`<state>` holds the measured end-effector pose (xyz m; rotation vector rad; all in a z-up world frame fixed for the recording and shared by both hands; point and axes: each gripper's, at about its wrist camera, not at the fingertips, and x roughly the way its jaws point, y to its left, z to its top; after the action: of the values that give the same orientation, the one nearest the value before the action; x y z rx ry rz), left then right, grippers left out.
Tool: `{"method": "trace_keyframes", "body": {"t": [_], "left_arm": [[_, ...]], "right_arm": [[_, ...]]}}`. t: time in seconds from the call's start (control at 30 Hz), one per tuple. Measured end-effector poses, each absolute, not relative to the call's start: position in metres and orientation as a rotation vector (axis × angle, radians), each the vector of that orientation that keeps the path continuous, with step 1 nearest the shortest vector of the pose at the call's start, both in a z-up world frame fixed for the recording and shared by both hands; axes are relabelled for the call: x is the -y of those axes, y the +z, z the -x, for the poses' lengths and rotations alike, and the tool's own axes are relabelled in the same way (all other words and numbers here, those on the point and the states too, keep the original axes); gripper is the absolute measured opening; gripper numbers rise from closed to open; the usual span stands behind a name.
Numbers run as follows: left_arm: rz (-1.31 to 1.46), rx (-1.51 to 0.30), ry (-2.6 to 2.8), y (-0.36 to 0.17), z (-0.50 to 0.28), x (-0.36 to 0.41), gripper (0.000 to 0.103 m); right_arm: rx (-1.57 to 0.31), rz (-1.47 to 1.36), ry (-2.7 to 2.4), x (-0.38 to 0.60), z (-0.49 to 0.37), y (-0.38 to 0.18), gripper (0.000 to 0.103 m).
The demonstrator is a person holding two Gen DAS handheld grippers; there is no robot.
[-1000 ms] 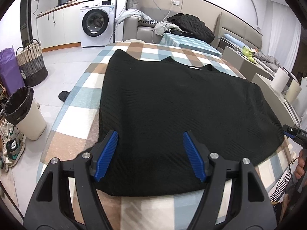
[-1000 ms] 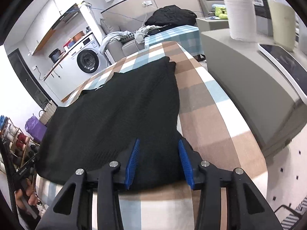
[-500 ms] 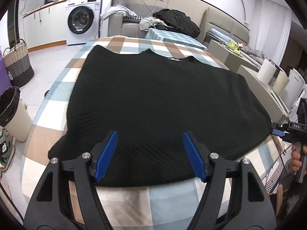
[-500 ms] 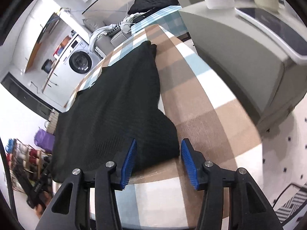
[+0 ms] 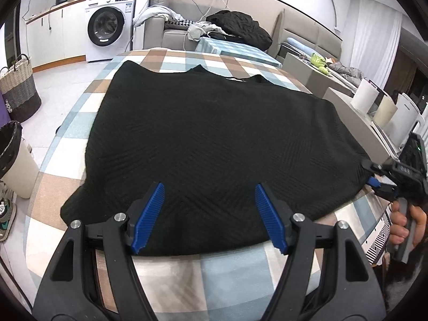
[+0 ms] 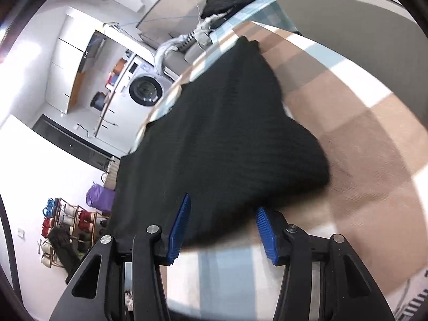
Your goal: Fold small clothes
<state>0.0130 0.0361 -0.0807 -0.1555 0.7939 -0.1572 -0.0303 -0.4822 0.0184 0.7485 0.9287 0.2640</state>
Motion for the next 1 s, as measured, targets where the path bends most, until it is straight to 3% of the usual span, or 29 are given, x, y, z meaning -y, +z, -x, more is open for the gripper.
{"method": "trace_keyframes", "body": {"t": [0.47,0.67,1.0], "left_arm": [[0.101,-0.822,-0.266,-0.085,-0.011,0.012,0.068],[0.086,-0.852,-0.264,-0.093,-0.013,0.021,0.068],[0.083,-0.863,-0.257,-0.094,-0.013,0.025,0.068]], "right_arm": [[-0.854,-0.816,0.133,0.476,0.012,0.027,0.049],[-0.924,-0.671,0.008,0.481,0.022,0.033,0.047],[-0.859,-0.486,-0.003,0.467,0.030,0.043,0.047]]}}
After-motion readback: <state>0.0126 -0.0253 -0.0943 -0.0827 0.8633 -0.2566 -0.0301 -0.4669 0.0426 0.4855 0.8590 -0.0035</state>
